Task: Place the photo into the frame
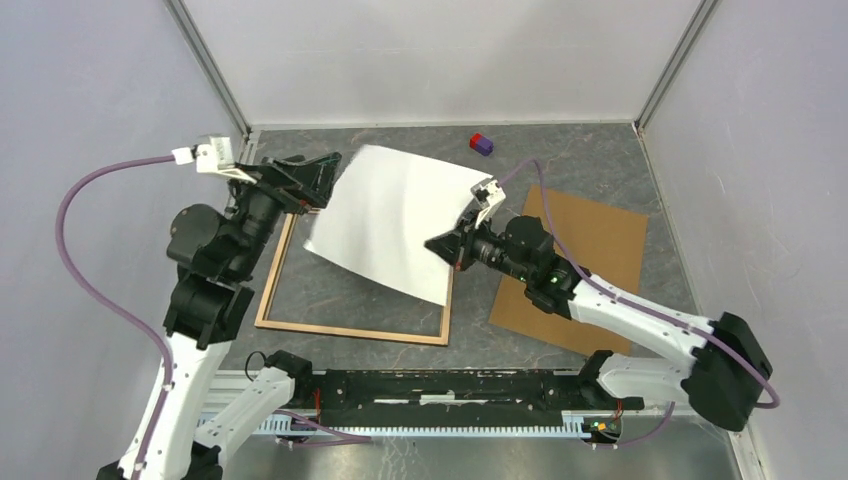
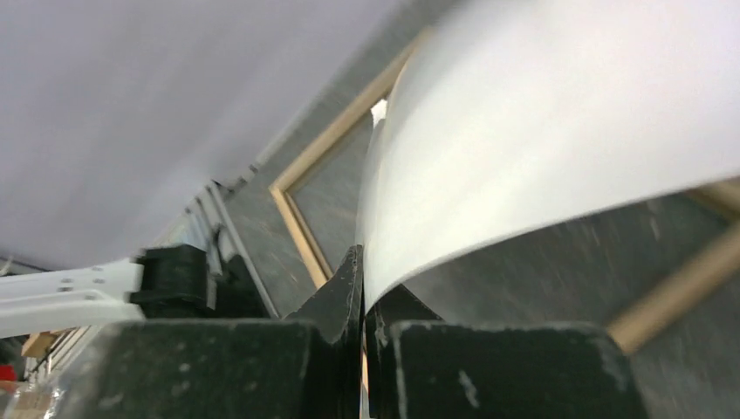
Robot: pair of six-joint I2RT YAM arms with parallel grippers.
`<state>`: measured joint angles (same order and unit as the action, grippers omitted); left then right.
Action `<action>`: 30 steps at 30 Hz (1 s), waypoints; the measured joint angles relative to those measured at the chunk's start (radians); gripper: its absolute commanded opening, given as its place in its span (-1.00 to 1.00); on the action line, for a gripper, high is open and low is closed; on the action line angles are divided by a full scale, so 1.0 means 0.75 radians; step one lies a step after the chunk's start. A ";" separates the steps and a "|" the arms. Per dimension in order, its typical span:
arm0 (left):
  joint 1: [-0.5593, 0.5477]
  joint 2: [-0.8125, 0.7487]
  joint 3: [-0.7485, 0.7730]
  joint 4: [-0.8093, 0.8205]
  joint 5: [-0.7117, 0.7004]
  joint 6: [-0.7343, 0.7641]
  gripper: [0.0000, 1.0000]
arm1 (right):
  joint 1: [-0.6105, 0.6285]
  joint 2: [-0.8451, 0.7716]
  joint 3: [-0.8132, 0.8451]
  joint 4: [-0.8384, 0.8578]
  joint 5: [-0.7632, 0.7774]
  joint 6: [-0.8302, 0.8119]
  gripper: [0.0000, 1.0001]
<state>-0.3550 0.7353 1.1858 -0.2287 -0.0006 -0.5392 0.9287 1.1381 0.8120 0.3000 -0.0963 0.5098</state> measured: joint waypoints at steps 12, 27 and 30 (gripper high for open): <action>0.004 0.182 -0.075 -0.022 0.004 0.098 1.00 | -0.452 0.374 -0.459 0.134 -0.610 0.443 -1.00; 0.103 0.288 -0.103 -0.001 0.157 0.101 1.00 | -0.428 0.588 -0.287 0.176 -0.723 0.446 -1.00; 0.111 0.290 -0.107 0.001 0.180 0.100 0.99 | -0.384 0.620 -0.247 0.178 -0.675 0.460 -1.00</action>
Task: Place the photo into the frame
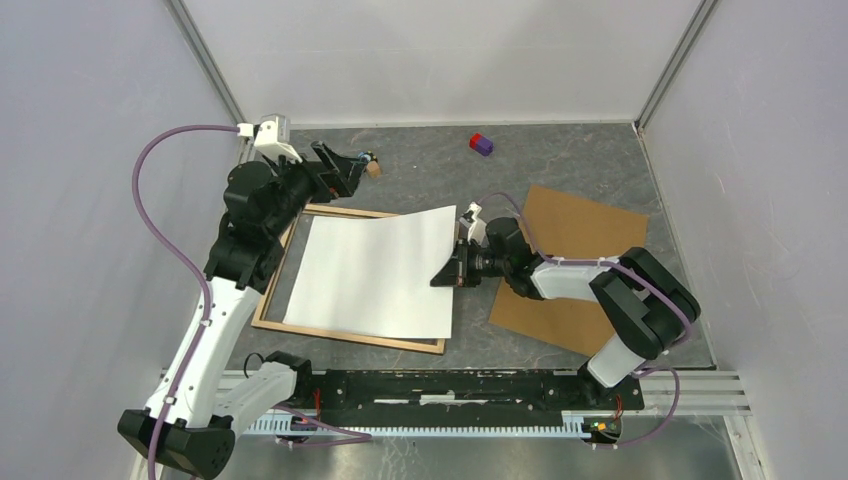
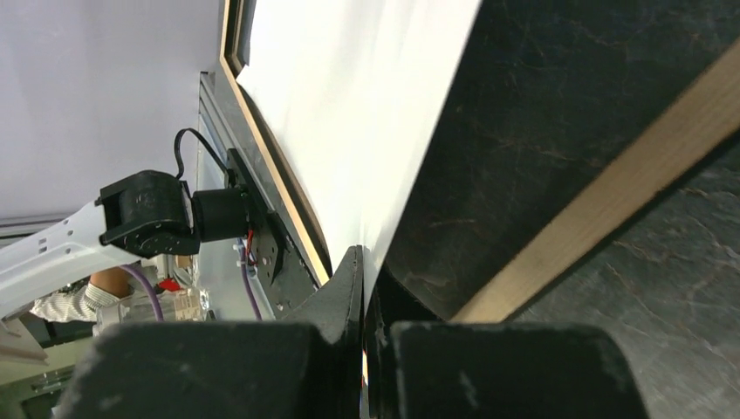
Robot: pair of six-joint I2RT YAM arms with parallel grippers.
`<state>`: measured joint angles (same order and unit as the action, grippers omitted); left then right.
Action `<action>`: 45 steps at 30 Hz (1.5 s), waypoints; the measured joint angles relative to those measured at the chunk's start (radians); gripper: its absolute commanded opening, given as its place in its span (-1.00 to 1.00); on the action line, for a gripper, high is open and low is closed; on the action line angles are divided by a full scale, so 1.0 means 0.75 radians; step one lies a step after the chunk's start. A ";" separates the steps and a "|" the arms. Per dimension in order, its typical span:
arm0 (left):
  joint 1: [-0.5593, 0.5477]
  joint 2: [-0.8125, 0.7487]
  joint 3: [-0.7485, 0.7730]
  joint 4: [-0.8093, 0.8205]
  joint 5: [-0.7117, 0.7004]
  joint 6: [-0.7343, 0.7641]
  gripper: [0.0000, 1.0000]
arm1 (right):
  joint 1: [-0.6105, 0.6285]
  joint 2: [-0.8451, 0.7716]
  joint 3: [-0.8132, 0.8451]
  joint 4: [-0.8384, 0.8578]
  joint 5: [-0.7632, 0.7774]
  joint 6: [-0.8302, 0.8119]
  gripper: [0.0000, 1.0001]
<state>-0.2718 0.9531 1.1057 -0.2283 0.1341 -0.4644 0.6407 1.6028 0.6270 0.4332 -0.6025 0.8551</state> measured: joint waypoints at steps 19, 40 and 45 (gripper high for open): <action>0.003 -0.001 -0.001 0.030 0.042 -0.027 0.99 | 0.125 0.199 0.077 0.101 0.249 0.154 -0.91; 0.003 -0.001 -0.012 0.036 0.046 -0.039 0.99 | 0.197 0.232 0.092 0.208 0.405 0.231 -0.66; 0.003 -0.003 -0.020 0.040 0.048 -0.043 0.99 | 0.223 0.175 0.005 0.275 0.472 0.287 -0.80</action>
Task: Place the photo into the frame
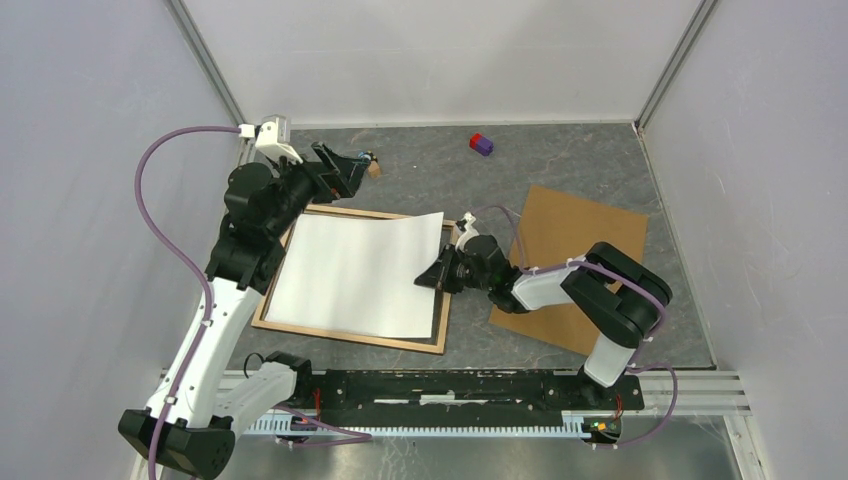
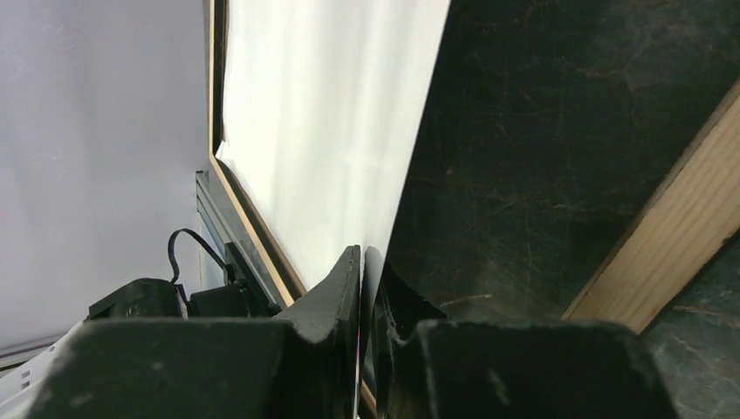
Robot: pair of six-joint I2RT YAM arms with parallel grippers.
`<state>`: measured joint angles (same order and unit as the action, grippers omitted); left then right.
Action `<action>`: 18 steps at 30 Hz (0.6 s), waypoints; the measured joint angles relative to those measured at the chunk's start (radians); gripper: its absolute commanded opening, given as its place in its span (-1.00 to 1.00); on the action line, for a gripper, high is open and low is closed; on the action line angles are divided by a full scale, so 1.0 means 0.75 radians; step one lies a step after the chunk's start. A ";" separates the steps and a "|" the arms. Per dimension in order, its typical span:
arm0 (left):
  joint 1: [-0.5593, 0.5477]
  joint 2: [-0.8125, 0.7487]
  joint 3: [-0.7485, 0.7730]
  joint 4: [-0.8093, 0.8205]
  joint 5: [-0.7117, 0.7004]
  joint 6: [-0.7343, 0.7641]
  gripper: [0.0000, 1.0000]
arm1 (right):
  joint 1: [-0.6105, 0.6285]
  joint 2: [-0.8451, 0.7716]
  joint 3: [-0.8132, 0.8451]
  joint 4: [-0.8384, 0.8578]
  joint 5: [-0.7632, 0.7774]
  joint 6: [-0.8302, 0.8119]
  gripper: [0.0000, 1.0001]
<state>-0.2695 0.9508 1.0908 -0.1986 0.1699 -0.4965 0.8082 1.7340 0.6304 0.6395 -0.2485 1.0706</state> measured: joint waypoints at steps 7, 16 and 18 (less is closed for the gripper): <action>0.000 -0.008 -0.003 0.001 0.018 -0.001 0.99 | 0.047 0.005 -0.007 0.072 0.038 0.080 -0.98; 0.000 -0.010 -0.003 0.019 0.023 -0.002 0.99 | 0.073 0.025 -0.009 0.115 0.094 0.134 -0.75; 0.000 -0.010 -0.003 0.020 0.022 -0.003 0.99 | 0.075 0.025 -0.009 0.114 0.100 0.137 -0.34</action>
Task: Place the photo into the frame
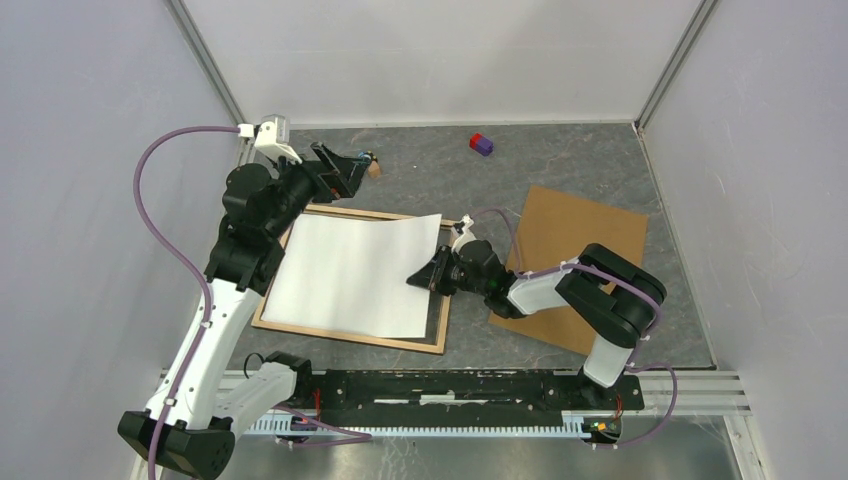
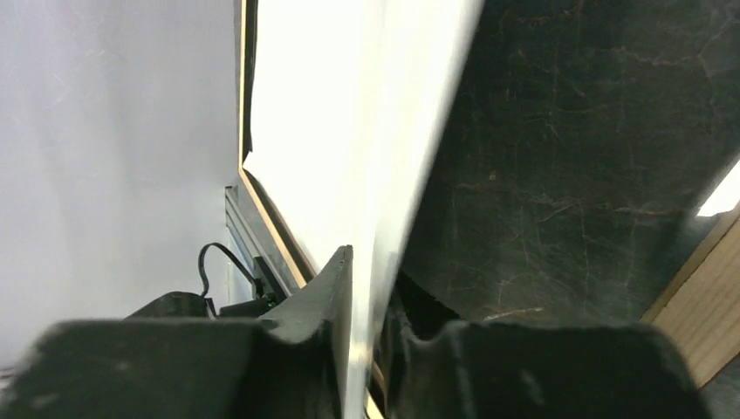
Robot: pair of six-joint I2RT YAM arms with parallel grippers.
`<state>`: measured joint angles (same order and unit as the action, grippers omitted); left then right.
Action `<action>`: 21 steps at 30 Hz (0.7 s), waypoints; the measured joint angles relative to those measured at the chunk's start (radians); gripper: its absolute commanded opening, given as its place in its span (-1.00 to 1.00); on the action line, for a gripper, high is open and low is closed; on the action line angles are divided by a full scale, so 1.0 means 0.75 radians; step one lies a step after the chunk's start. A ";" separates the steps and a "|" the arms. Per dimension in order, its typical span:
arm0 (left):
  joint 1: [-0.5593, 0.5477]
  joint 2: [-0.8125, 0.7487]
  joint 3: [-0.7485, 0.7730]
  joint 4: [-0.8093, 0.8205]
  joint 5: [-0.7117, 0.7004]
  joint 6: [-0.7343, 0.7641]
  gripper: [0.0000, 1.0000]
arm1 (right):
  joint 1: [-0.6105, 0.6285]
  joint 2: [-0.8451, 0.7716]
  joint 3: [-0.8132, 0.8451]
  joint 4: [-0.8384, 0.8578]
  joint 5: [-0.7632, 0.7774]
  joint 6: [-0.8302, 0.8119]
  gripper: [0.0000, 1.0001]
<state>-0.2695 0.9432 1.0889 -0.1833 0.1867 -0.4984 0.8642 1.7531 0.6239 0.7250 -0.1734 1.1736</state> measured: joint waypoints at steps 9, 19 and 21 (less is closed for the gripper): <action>0.000 0.000 -0.001 0.000 0.001 -0.001 0.99 | 0.019 -0.053 0.000 -0.123 0.064 -0.123 0.54; 0.000 -0.005 -0.006 0.009 0.004 -0.003 1.00 | 0.026 -0.315 -0.001 -0.513 0.292 -0.518 0.74; 0.000 -0.005 -0.008 0.009 0.006 -0.003 1.00 | 0.027 -0.390 -0.001 -0.617 0.387 -0.654 0.85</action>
<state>-0.2695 0.9394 1.0828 -0.1768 0.1909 -0.5007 0.8845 1.4609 0.6235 0.2623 0.1169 0.6830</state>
